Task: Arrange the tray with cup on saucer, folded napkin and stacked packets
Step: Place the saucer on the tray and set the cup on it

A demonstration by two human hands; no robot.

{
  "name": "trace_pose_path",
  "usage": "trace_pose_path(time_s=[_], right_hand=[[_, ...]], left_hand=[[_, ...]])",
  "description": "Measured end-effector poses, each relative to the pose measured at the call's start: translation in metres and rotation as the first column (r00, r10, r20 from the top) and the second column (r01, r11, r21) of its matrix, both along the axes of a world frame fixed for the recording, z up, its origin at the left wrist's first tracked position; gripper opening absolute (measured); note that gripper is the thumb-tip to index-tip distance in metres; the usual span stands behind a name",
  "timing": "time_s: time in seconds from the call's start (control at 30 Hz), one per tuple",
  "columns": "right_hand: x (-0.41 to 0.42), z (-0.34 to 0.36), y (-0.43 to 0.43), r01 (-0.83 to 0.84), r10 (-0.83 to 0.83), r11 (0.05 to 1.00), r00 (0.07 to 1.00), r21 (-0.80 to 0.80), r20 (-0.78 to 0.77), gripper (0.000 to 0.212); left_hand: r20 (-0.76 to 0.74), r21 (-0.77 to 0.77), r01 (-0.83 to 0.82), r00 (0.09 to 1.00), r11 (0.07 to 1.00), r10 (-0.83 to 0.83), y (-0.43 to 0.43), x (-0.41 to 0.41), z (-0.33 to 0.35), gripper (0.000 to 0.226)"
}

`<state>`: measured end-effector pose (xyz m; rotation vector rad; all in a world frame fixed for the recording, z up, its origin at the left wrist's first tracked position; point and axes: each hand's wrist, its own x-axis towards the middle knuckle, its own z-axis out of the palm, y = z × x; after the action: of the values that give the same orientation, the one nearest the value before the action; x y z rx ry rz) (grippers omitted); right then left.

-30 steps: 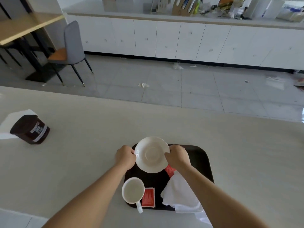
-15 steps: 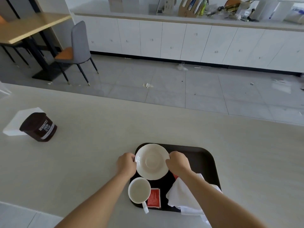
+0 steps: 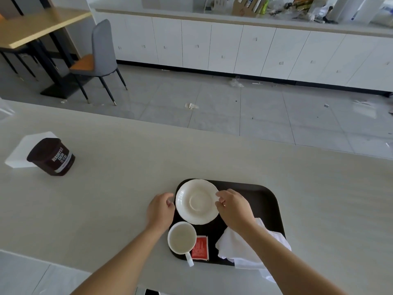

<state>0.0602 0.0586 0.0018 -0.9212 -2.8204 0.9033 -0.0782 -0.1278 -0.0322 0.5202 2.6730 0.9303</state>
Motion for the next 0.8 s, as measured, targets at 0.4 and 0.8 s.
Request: trace_pose_path(time_s=[0.4,0.8], right_hand=[[0.047,0.009,-0.098,-0.027,0.047,0.973,0.995,-0.229,0.084,0.044],[0.045,-0.010,-0.128,0.066,-0.037,0.970,0.991,-0.235,0.125,0.032]], left_hand=[[-0.269,-0.481,0.107,0.927,0.870,-0.263,-0.054,0.002,-0.065,0.057],[-0.301,-0.441,0.084,0.924,0.893,-0.235,-0.055,0.002,-0.071,0.059]])
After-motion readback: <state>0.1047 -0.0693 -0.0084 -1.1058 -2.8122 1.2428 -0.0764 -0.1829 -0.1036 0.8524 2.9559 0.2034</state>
